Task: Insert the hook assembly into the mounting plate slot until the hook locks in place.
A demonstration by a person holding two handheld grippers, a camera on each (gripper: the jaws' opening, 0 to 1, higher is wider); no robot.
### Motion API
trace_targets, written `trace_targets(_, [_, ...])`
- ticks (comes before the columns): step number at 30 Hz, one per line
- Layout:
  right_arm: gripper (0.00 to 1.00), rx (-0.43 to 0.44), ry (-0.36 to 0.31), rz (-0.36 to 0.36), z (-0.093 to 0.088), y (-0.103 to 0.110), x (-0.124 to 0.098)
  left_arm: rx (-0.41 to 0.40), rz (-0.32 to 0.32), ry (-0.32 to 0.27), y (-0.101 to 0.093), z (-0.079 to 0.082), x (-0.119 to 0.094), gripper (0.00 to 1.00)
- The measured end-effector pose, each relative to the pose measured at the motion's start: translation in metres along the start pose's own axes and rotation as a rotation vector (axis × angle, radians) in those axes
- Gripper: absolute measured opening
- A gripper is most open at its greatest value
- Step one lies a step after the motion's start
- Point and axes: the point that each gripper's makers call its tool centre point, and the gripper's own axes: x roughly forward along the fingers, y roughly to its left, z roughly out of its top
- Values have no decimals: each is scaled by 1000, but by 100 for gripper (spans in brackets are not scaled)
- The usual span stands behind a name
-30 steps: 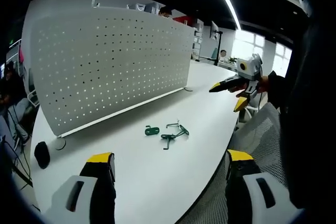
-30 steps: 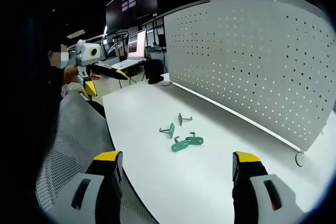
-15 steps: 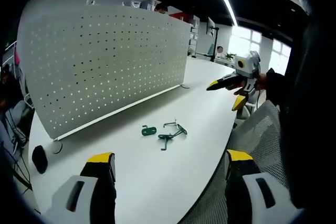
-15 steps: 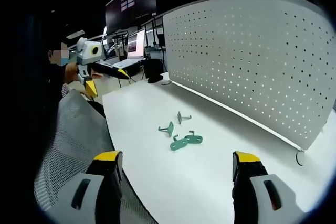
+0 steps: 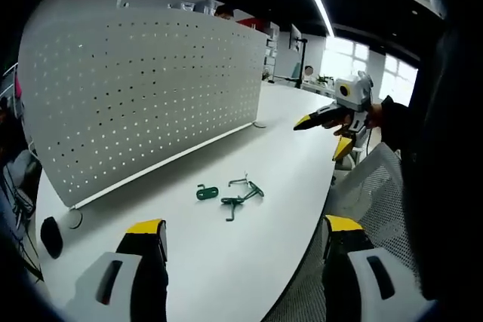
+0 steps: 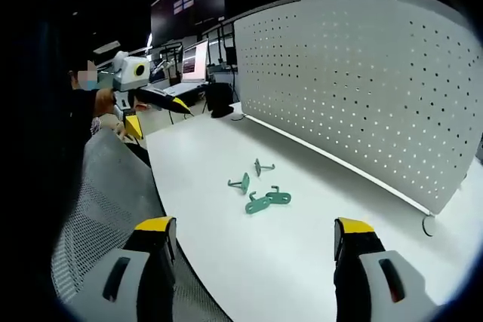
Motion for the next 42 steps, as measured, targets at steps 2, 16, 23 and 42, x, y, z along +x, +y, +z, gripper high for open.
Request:
trace_targets(2, [85, -1, 2, -2, 0, 1, 0, 6, -9, 1, -1, 0, 3, 86])
trace_targets(16, [85, -29, 14, -6, 10, 8, 7, 10, -49, -24, -8, -2, 13, 84])
trace_targets(23, [81, -83, 36, 27, 24, 14, 27, -17, -36, -48, -11, -8, 7, 84])
trace_targets(42, [61, -223, 144, 171, 50, 44, 103, -47, -19, -128, -15, -6, 10, 84])
